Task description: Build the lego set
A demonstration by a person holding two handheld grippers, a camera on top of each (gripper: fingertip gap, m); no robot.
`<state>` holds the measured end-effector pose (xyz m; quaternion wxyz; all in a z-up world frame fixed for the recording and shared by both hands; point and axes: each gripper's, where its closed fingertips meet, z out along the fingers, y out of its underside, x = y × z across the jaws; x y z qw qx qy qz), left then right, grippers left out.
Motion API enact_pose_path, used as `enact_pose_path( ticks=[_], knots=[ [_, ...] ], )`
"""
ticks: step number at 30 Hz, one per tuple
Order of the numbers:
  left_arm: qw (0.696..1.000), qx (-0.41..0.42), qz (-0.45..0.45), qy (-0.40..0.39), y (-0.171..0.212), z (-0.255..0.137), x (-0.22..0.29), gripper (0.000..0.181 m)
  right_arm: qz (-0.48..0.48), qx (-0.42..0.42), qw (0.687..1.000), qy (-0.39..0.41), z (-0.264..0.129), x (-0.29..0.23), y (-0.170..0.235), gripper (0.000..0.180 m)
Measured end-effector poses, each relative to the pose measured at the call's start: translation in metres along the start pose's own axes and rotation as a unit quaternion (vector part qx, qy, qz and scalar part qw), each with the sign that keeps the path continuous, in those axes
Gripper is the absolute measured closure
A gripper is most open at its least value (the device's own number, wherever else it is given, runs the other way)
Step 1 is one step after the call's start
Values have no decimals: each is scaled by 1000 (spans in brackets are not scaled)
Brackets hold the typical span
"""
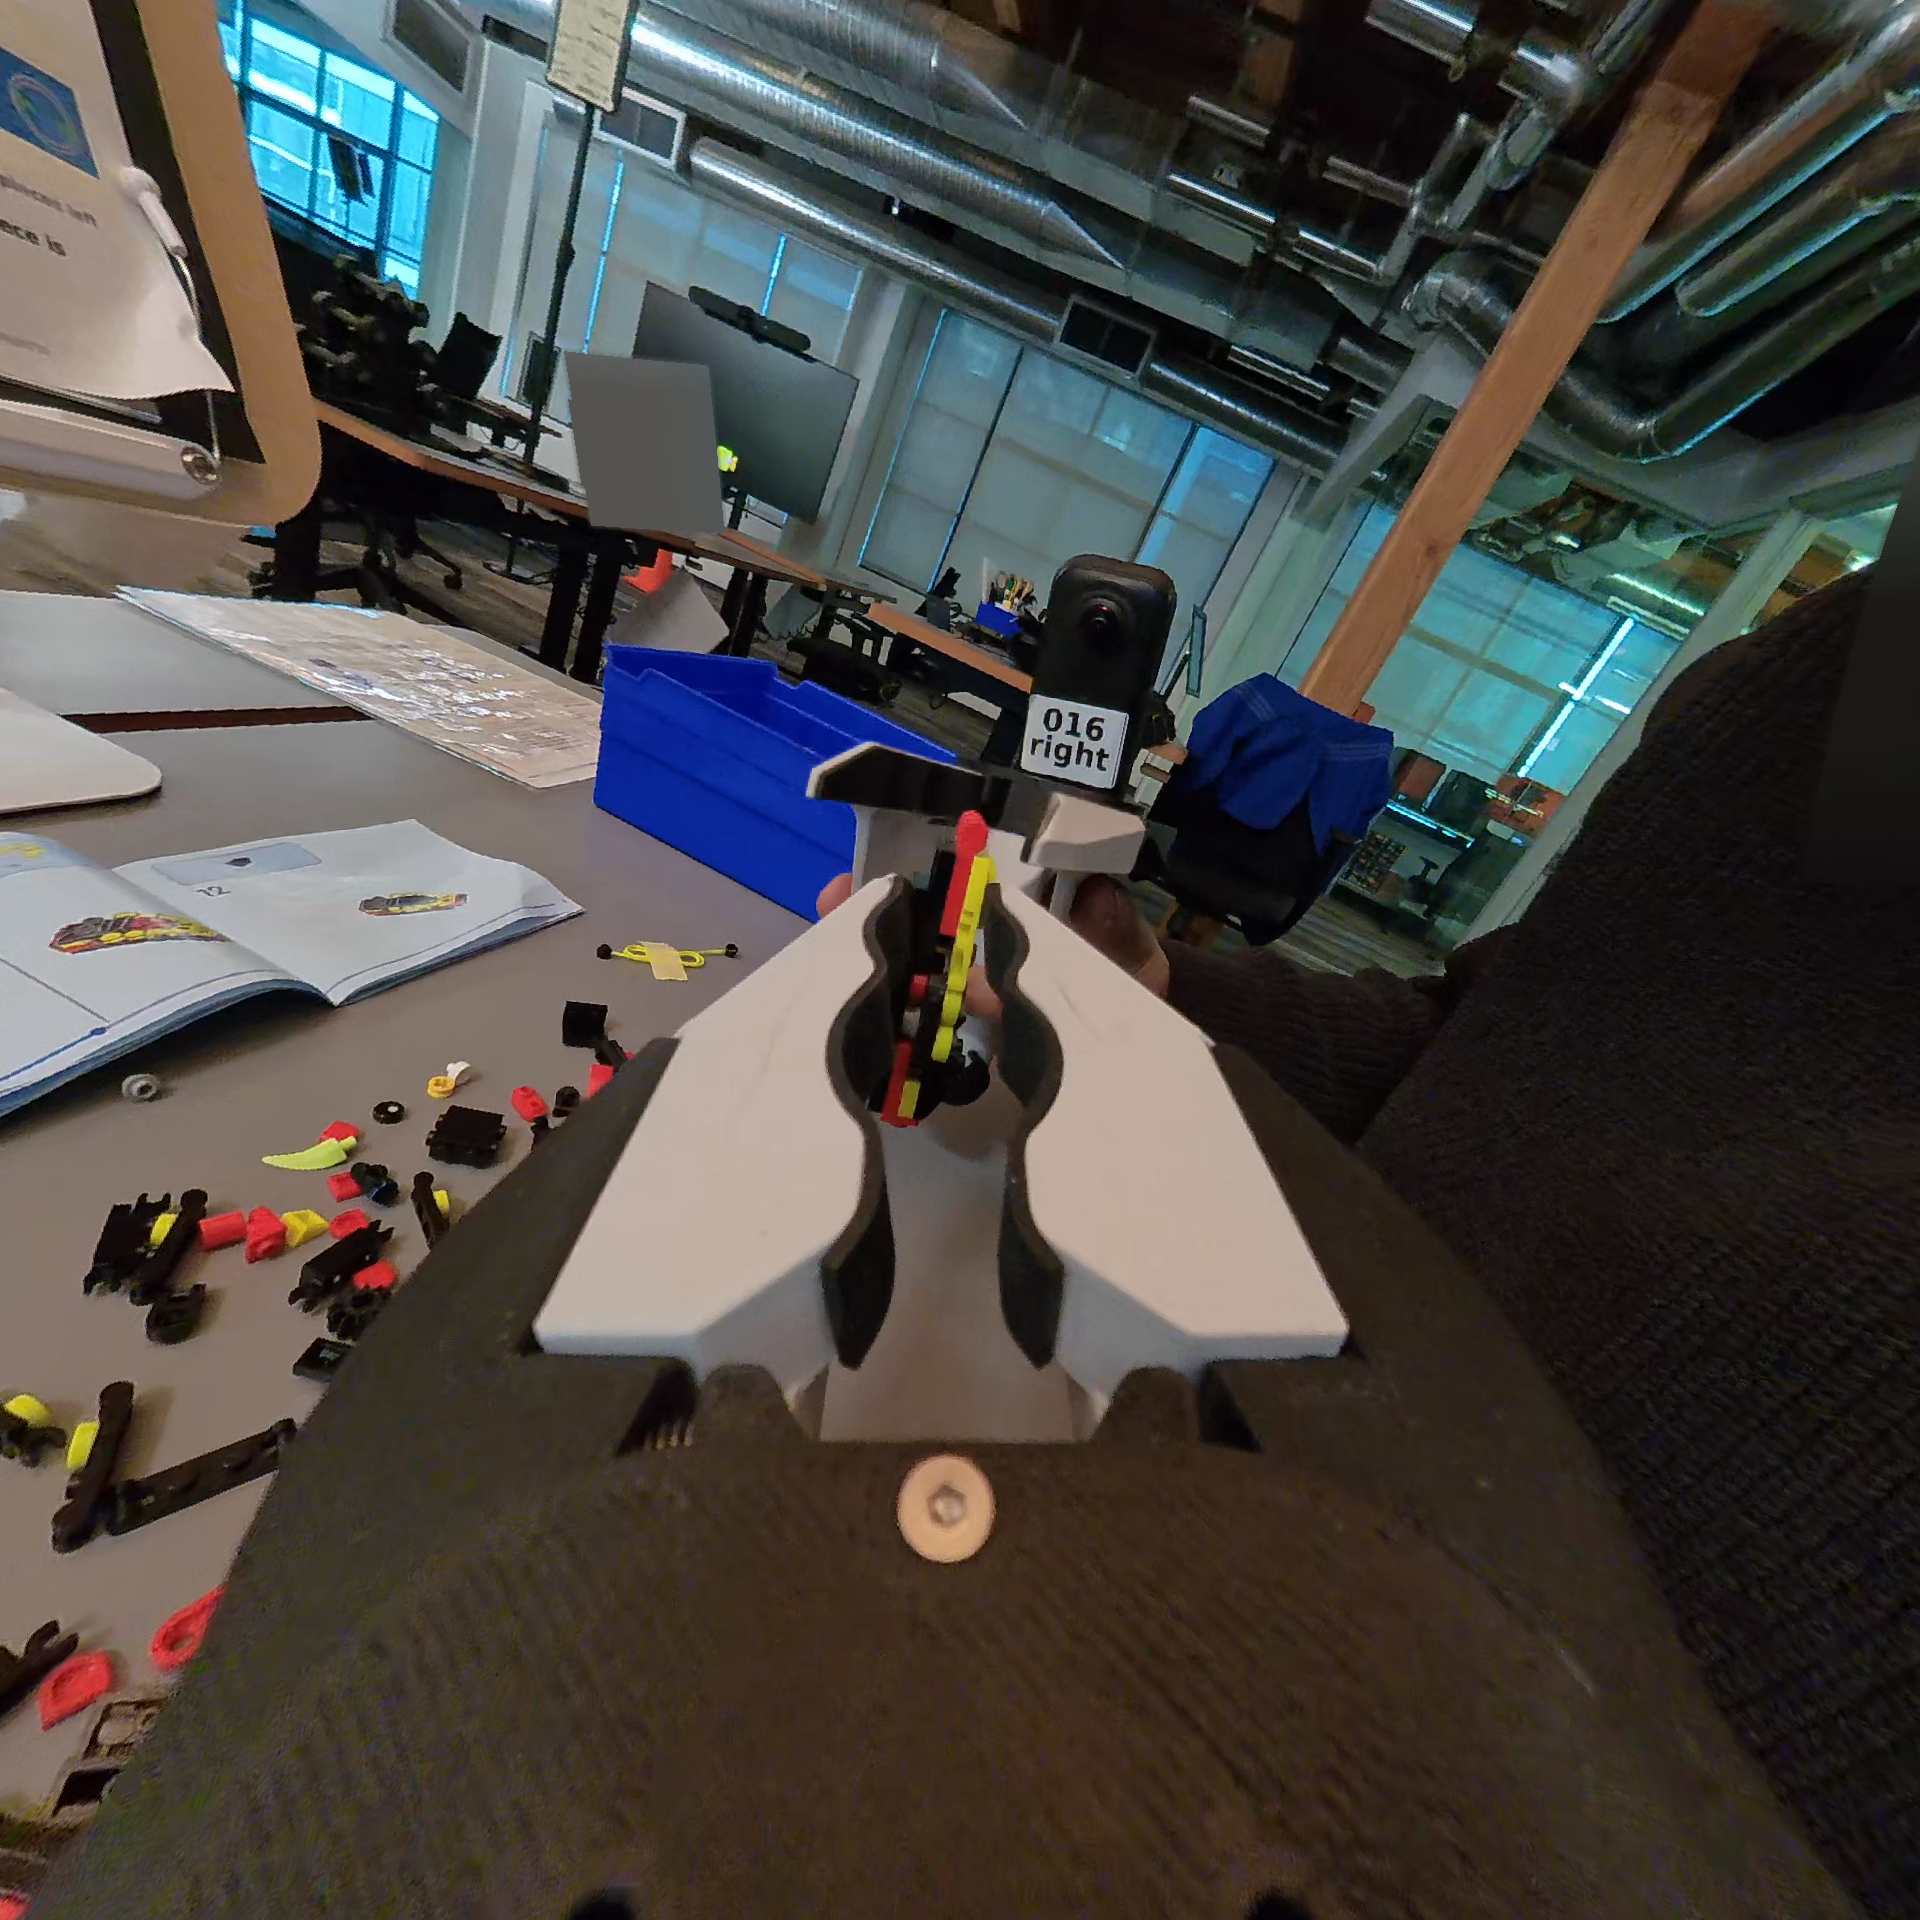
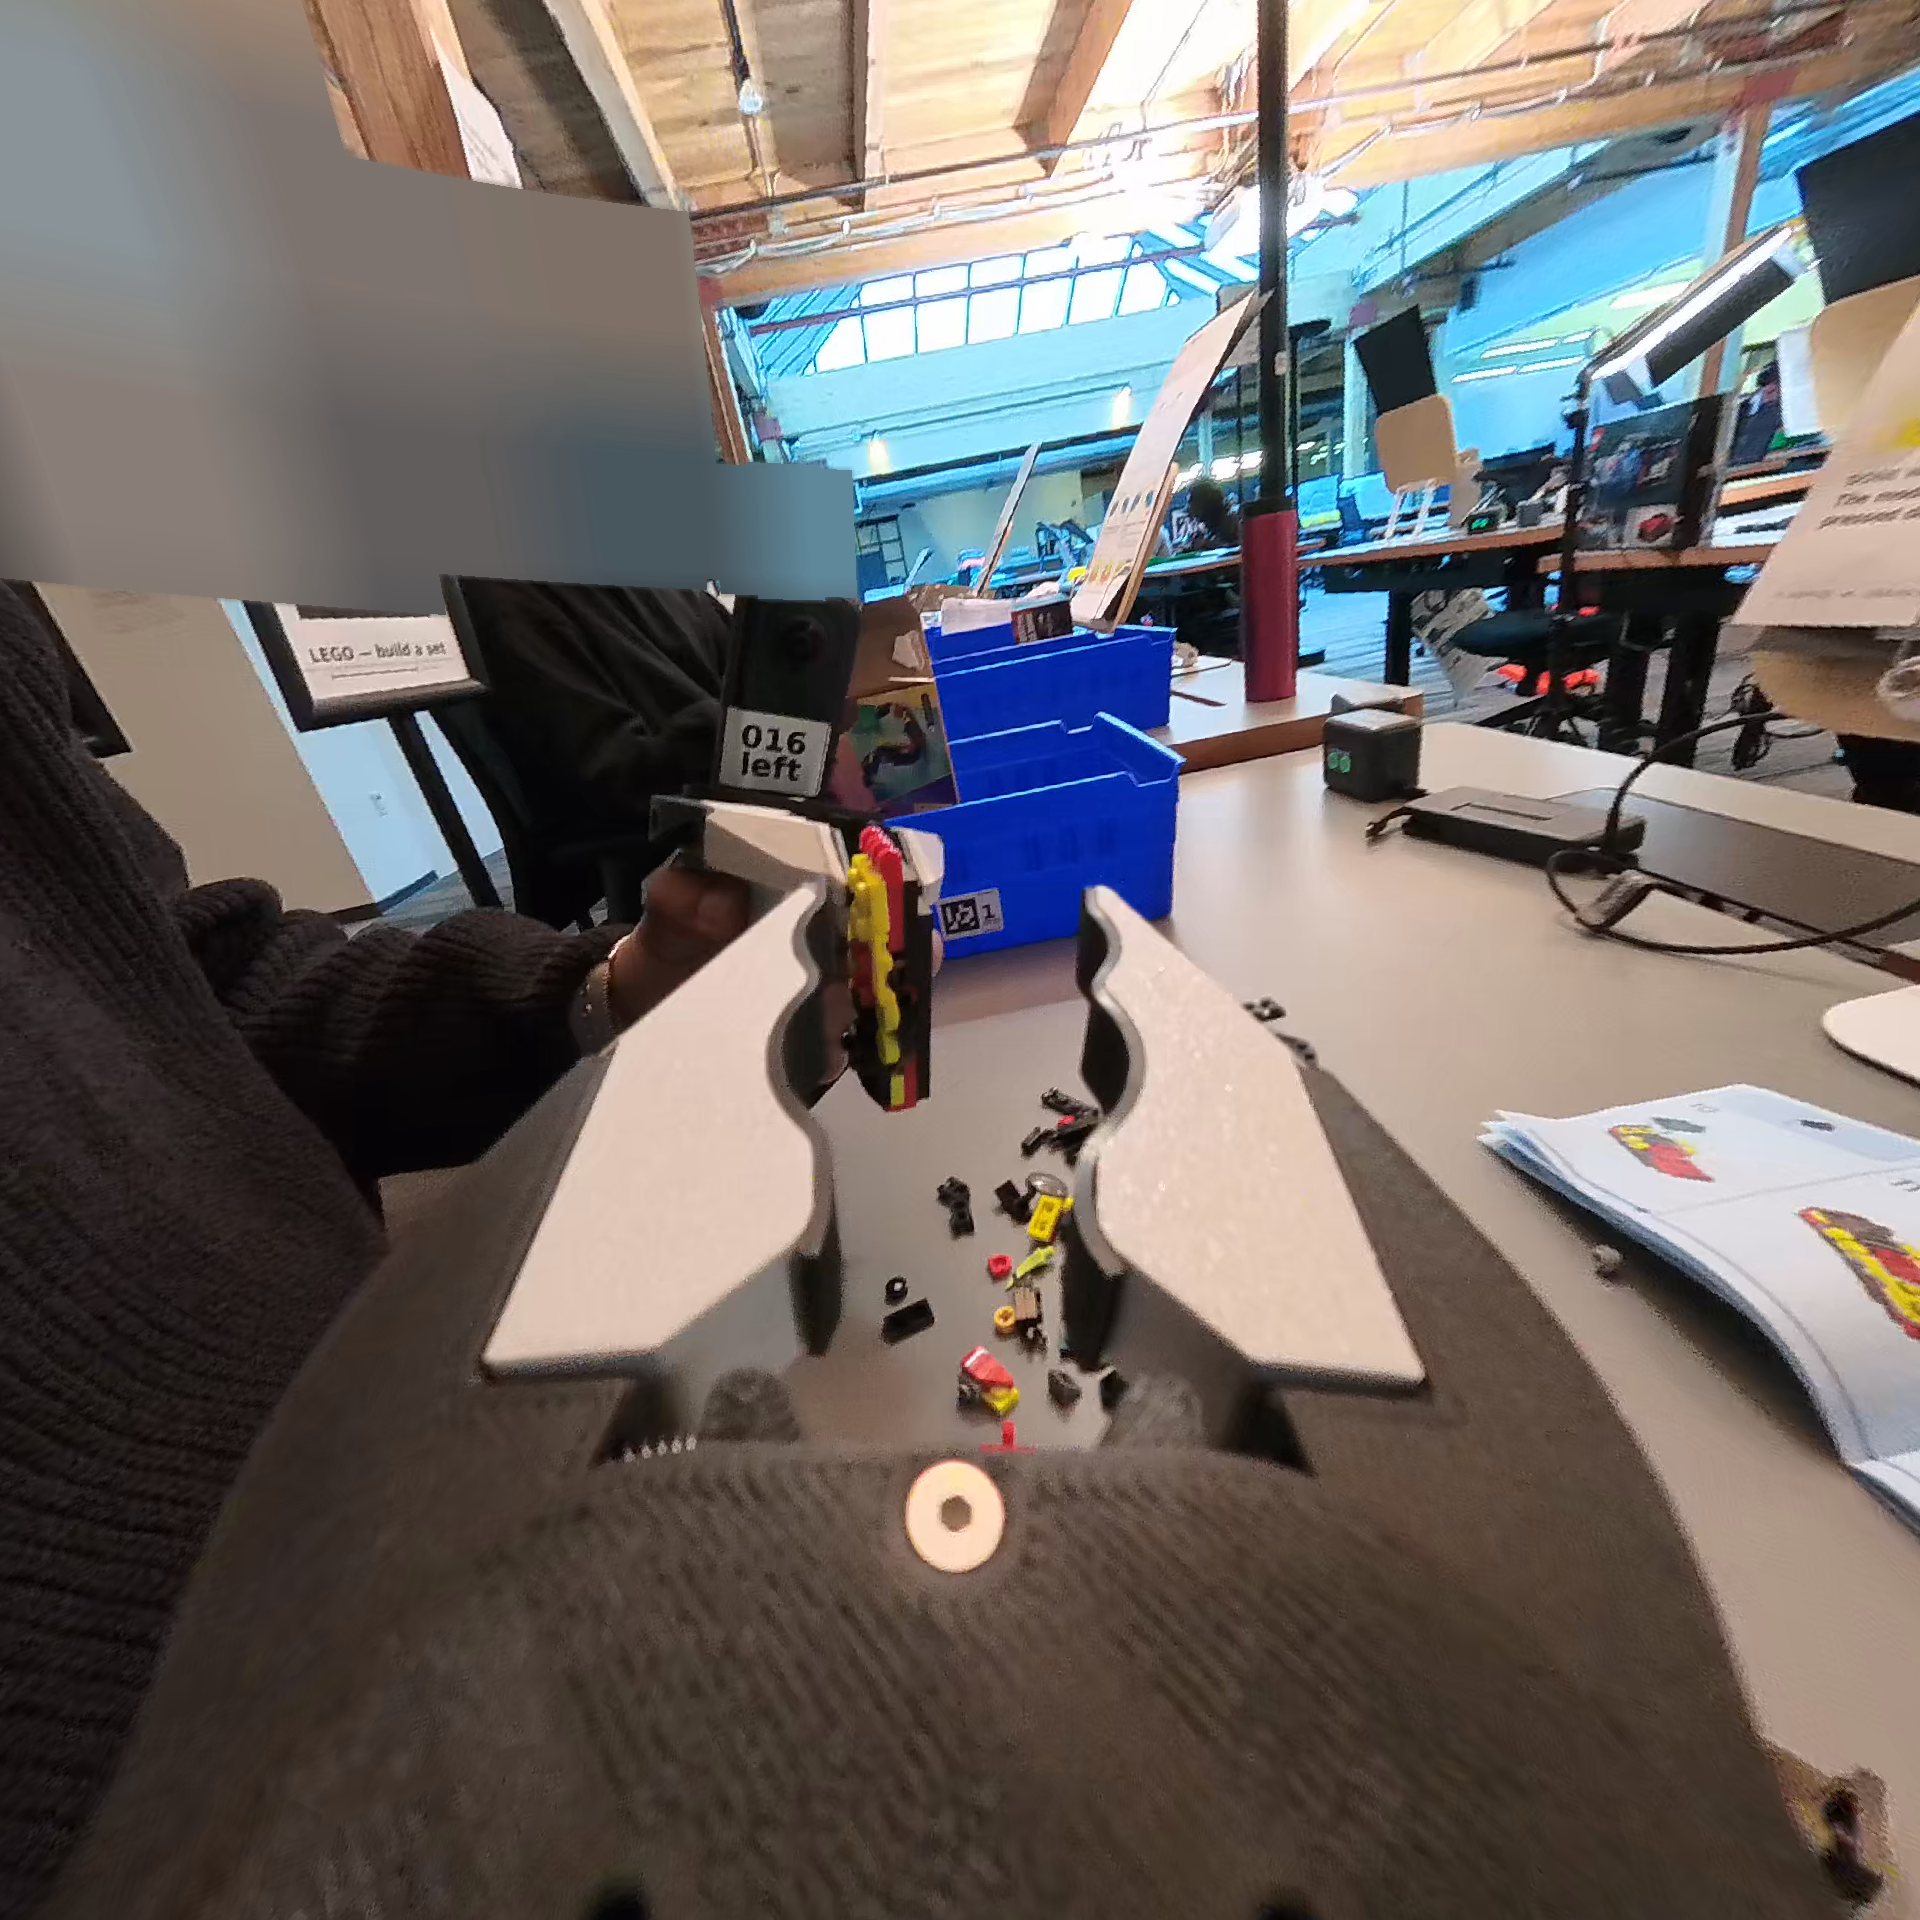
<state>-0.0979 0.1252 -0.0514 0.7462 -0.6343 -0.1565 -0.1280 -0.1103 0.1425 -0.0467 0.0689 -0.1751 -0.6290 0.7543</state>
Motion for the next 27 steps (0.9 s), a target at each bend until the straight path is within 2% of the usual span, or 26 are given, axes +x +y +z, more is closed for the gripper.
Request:
enact_pose_path(
  ticks=[20,22,24,27],
  knots=[
    [1000,-25,8,10,7,18,-4,172,14,-27,999,16,-9,3,11,136],
    [998,-50,31,-29,11,23,-21,172,12,-36,998,43,-15,13,13,135],
    [986,-108,69,-107,16,31,-50,172,10,-41,996,84,-25,29,14,134],
    [937,-228,135,-225,26,37,-93,172,19,-26,990,139,-42,52,9,133]
  ],
)
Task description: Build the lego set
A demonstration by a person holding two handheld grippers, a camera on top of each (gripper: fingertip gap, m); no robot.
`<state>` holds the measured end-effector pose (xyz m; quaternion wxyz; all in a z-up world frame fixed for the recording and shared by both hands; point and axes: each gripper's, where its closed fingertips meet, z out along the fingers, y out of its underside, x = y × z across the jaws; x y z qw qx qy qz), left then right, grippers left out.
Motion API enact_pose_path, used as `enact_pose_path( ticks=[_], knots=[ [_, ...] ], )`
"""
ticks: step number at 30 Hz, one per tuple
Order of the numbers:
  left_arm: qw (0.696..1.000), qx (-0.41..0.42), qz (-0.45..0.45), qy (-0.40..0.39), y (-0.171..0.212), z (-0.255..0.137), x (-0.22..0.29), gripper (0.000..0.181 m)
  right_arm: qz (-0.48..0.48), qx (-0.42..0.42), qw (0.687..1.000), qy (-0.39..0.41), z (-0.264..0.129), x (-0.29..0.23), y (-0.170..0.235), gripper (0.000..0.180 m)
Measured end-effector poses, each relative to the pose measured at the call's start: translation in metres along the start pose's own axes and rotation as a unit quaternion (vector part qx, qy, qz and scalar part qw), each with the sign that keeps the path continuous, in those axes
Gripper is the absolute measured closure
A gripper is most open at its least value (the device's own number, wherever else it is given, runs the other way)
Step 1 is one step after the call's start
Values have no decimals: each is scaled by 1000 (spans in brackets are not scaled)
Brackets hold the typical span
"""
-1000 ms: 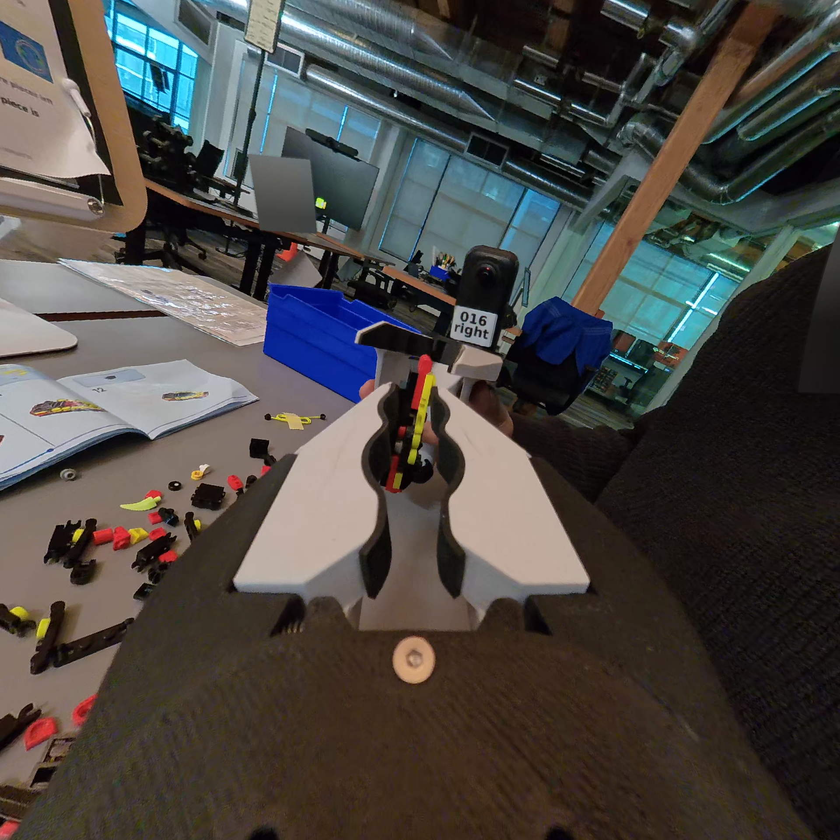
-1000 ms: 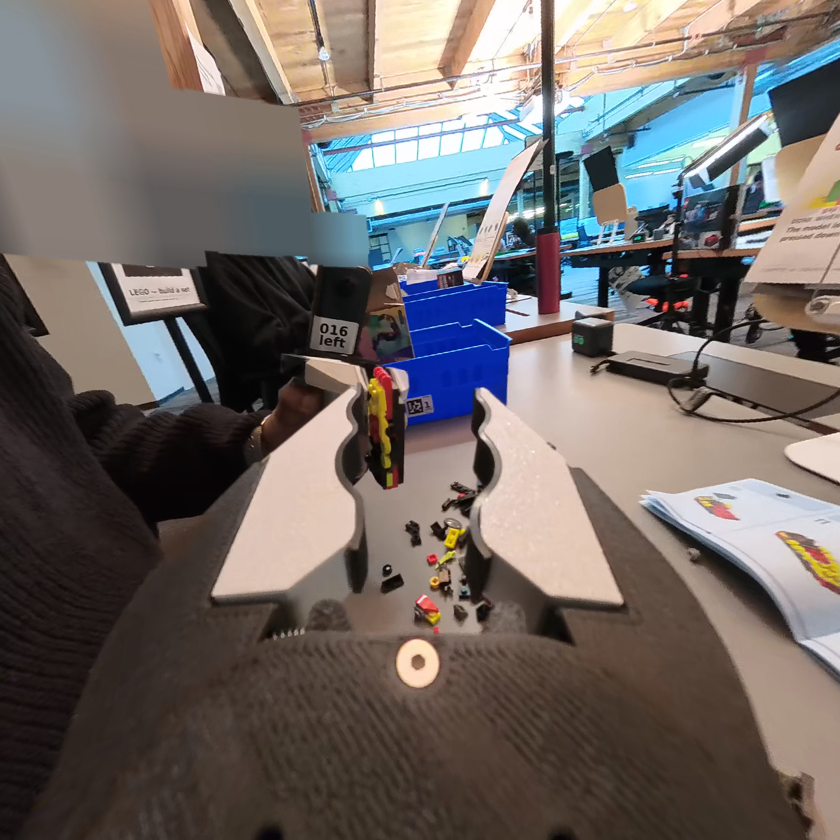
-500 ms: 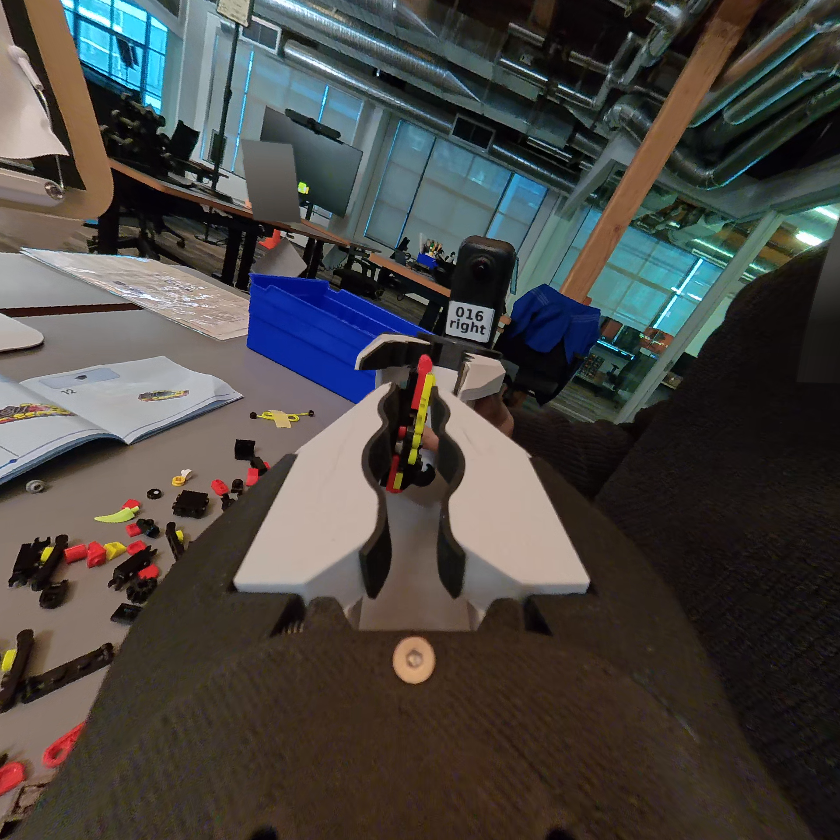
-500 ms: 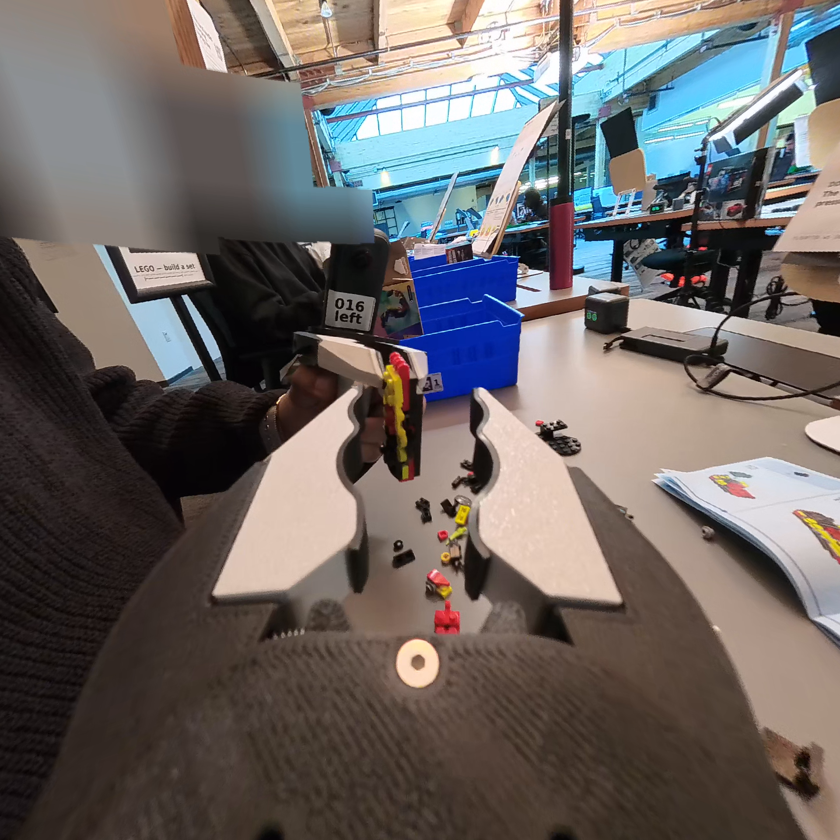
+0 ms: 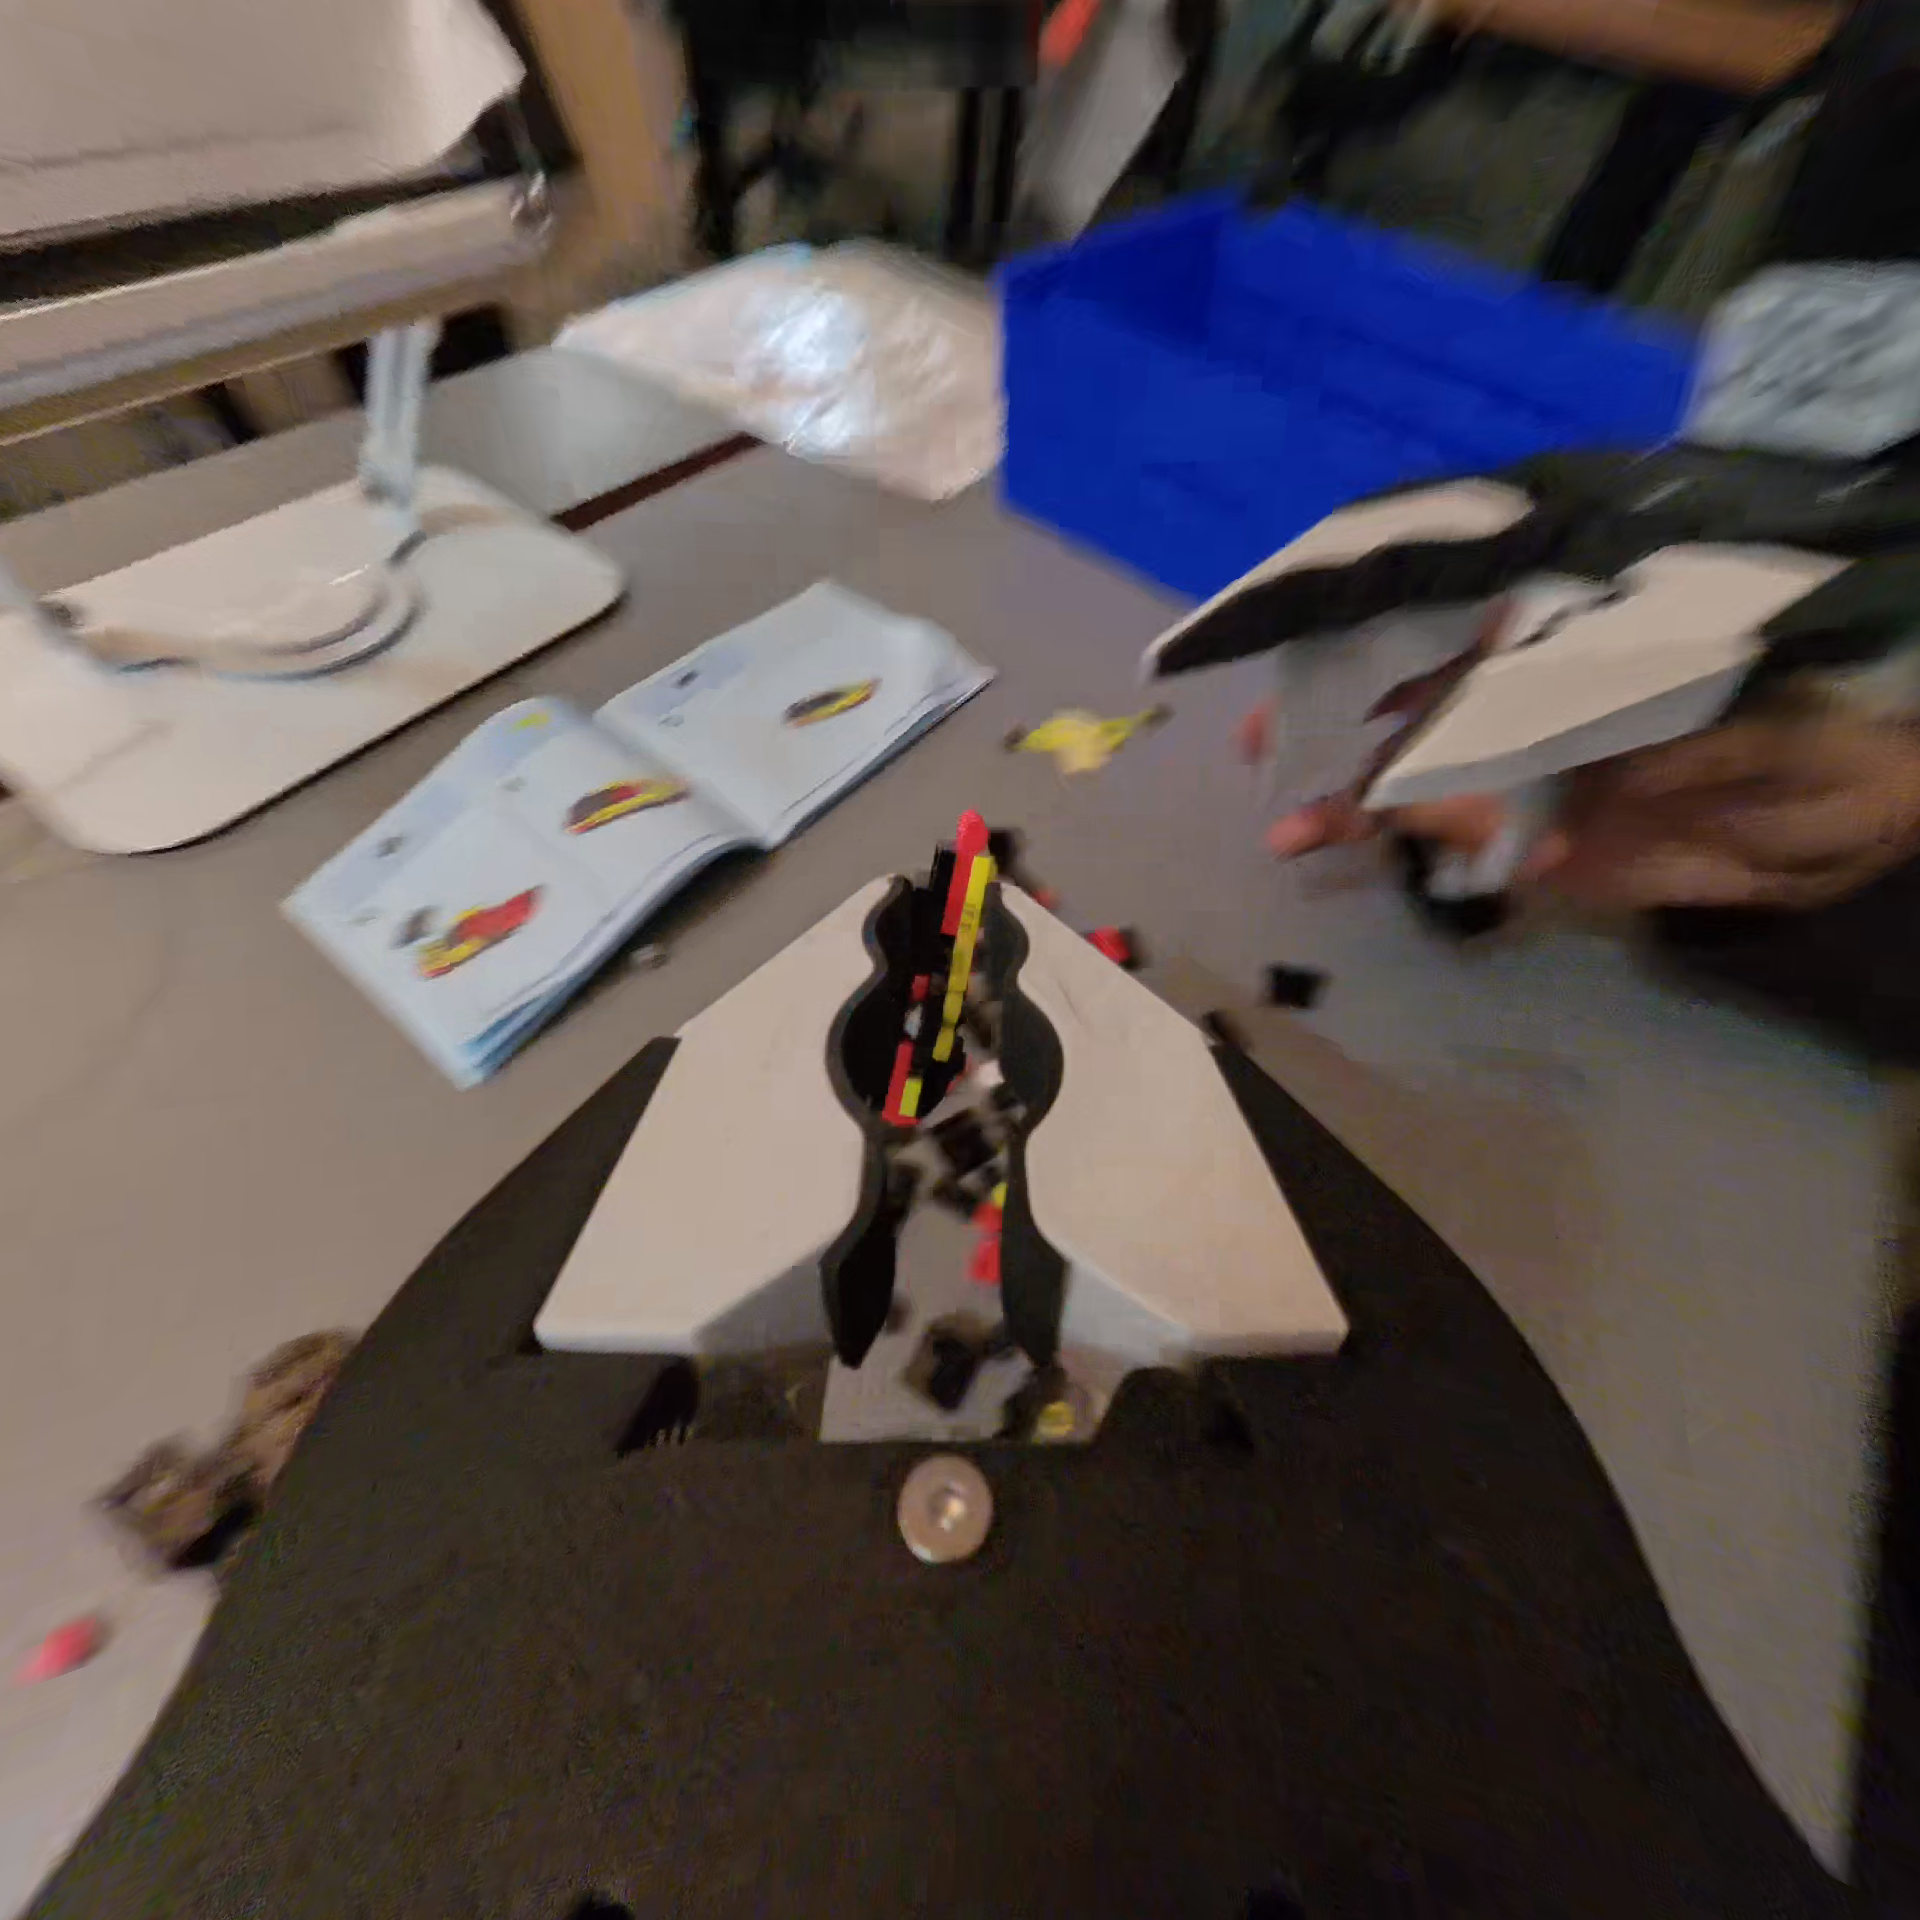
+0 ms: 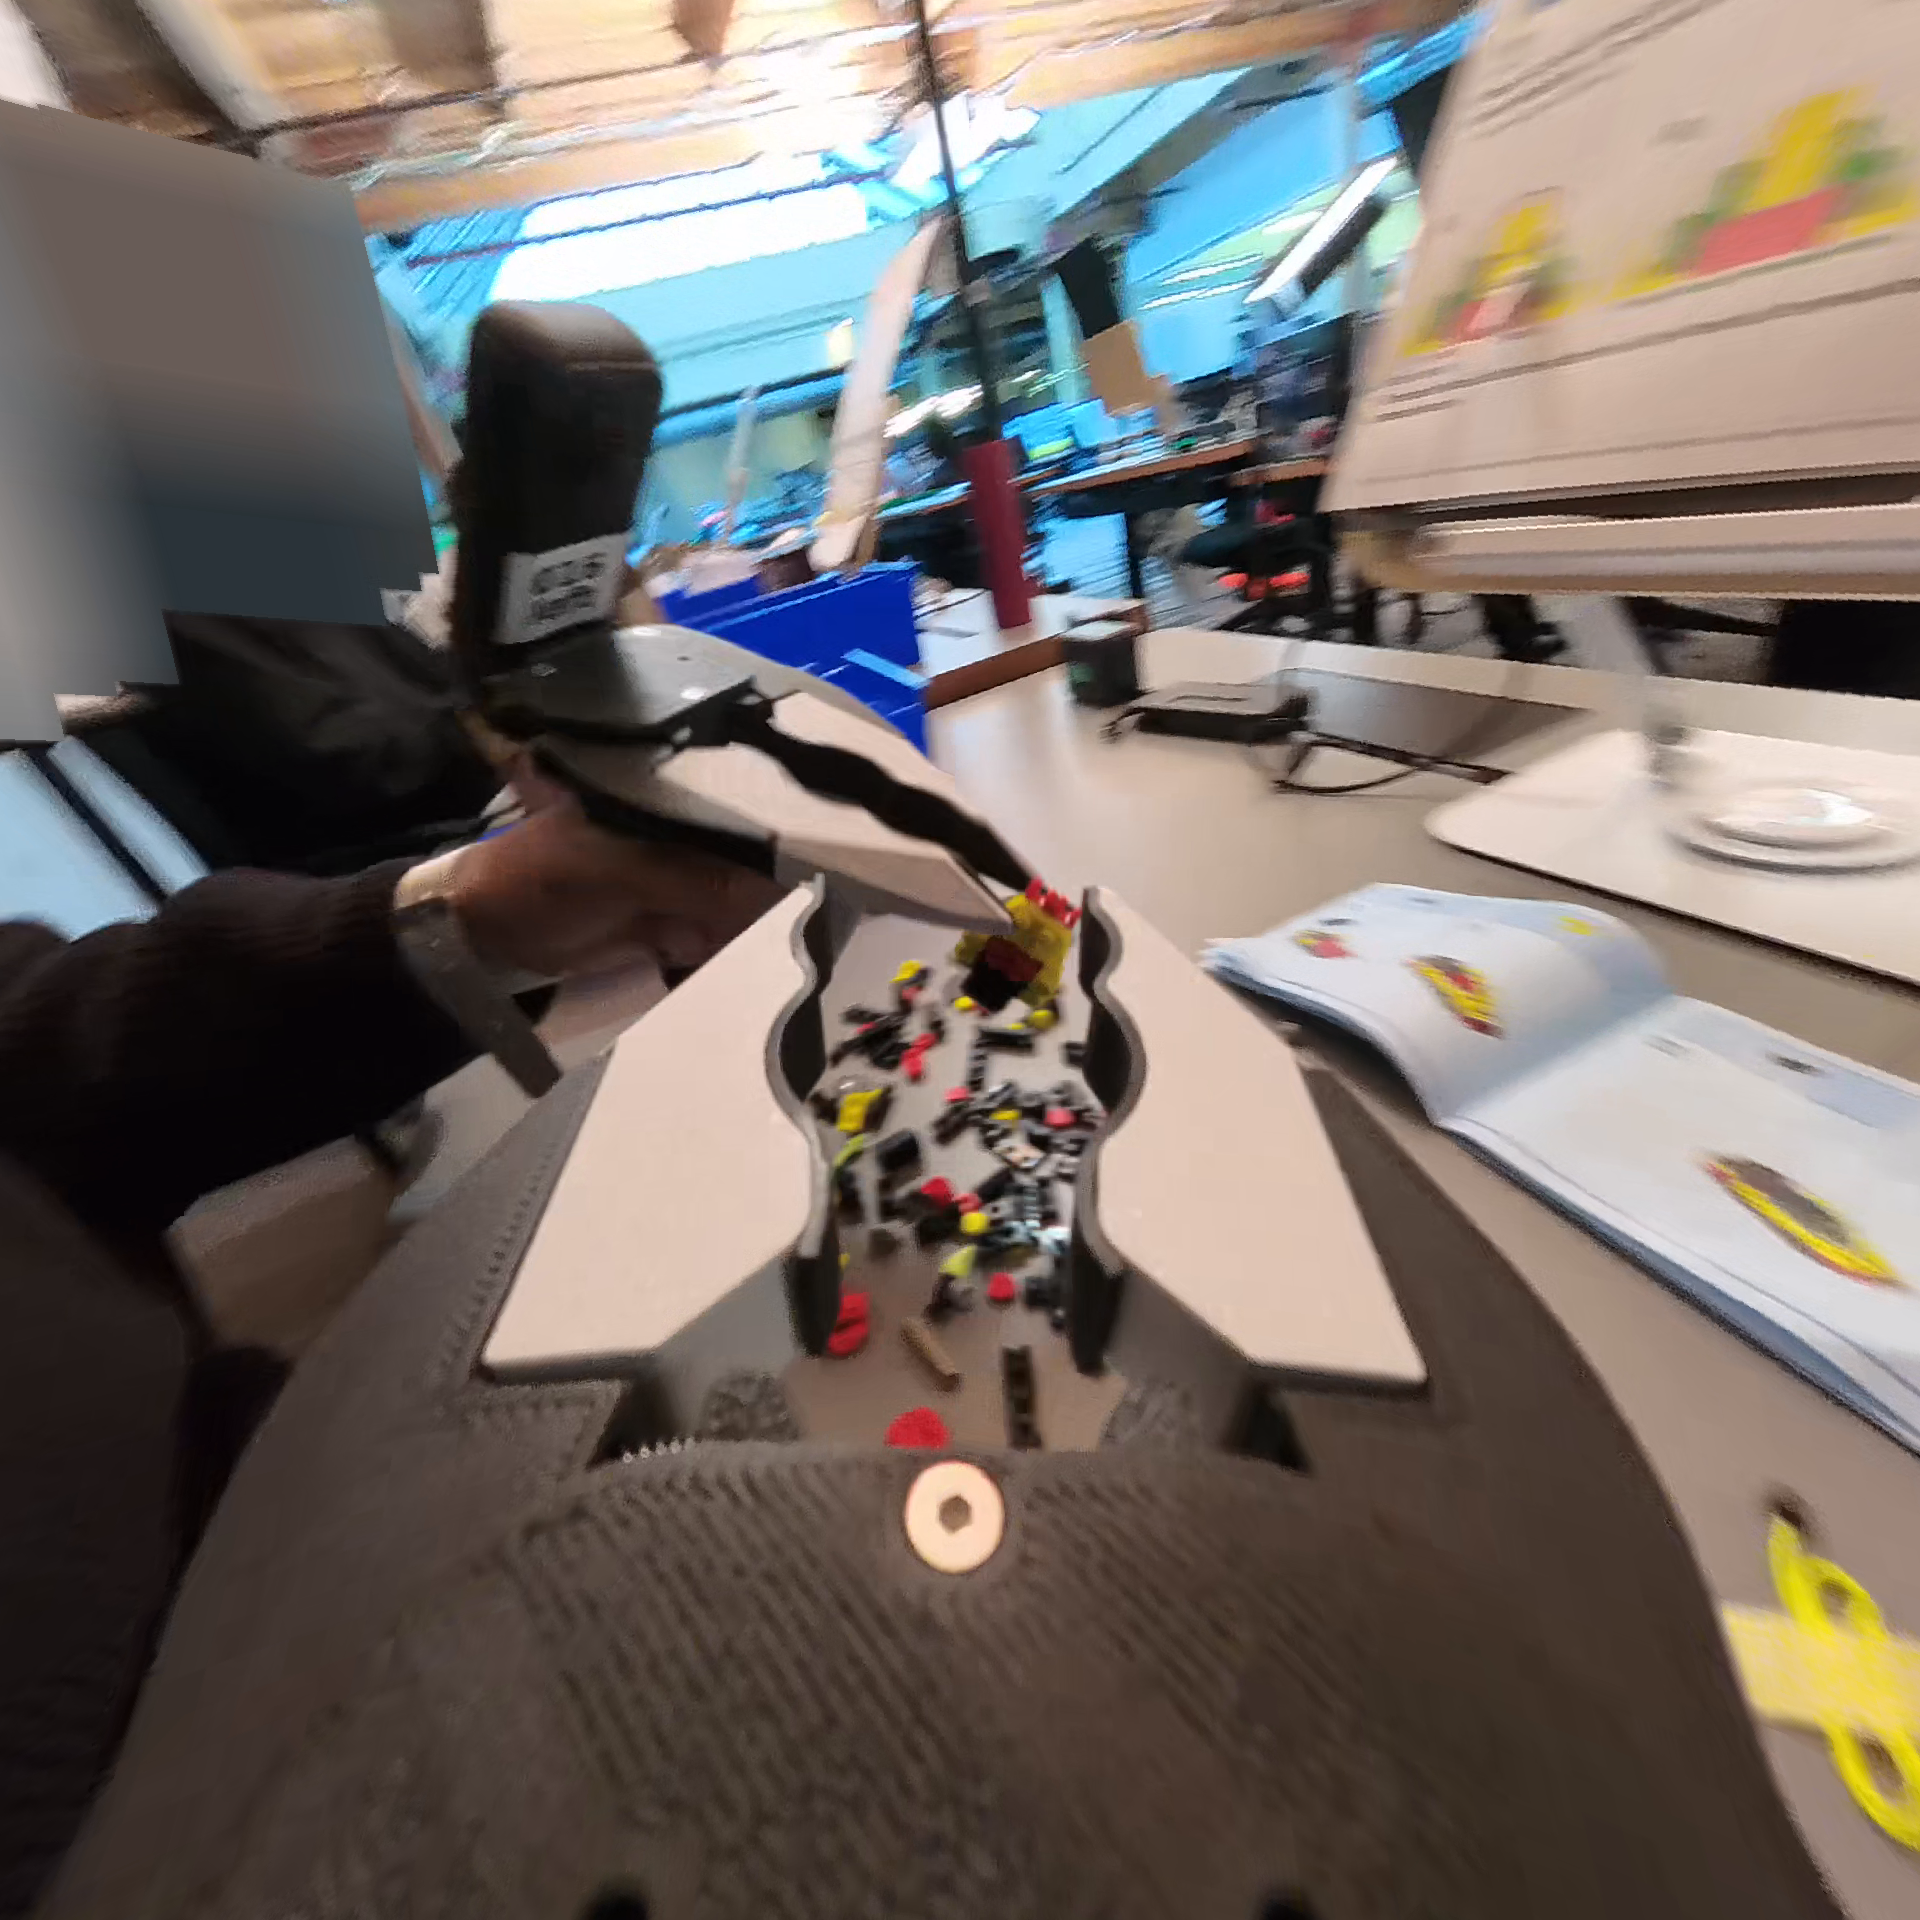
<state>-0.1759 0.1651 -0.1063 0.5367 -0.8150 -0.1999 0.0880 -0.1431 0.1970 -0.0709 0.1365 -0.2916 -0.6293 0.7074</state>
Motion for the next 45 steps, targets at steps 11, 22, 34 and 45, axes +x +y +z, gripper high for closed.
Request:
enact_pose_path(
  ticks=[11,22,34,45],
  knots=[
    [945,-199,196,-170,25,9,-31,172,0,-9,999,38,-4,20,6,134],
    [944,-209,177,-187,28,-8,-45,172,4,-22,999,23,1,15,12,134],
    [938,-227,188,-185,40,-1,-44,172,11,-17,1000,14,1,12,10,134],
    [936,-232,184,-191,44,-4,-51,172,15,-20,1000,9,3,10,12,134]
  ],
)
